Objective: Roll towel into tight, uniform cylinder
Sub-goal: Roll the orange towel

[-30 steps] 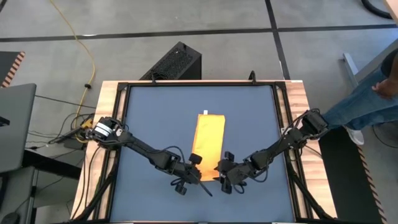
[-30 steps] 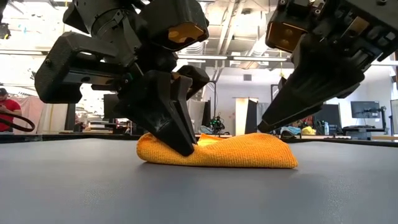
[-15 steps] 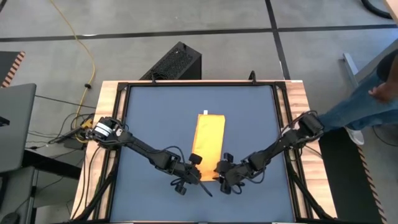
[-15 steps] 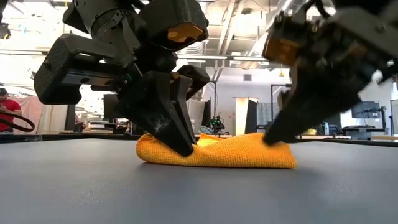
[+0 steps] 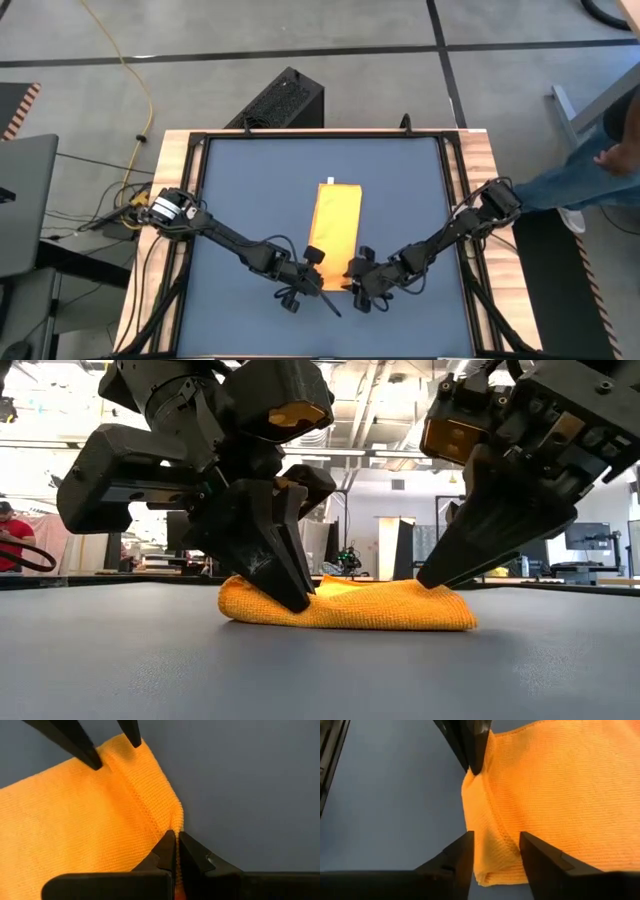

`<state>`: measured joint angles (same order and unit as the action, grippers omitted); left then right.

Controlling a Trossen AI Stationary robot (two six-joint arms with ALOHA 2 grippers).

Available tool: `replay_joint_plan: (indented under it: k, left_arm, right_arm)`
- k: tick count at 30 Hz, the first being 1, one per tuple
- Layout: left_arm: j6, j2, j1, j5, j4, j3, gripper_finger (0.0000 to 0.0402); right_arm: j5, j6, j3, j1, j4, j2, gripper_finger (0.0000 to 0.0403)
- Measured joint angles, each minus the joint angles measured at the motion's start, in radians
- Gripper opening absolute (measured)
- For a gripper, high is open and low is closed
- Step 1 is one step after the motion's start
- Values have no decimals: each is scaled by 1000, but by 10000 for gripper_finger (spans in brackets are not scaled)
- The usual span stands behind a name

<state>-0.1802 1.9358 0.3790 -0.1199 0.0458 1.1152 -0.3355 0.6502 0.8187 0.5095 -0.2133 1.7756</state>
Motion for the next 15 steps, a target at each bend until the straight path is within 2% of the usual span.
replay_joint_plan:
  k: [4, 11, 15]
  left_arm:
    - [0, 0, 0, -2, 1, 0, 0]
    - [-9, 0, 0, 2, 8, 0, 4]
    - [-26, 0, 4, 3, 9, 0, 27]
  right_arm:
    - [28, 14, 0, 0, -3, 0, 139]
    - [88, 110, 0, 0, -6, 0, 21]
    - [107, 205, 0, 5, -6, 0, 21]
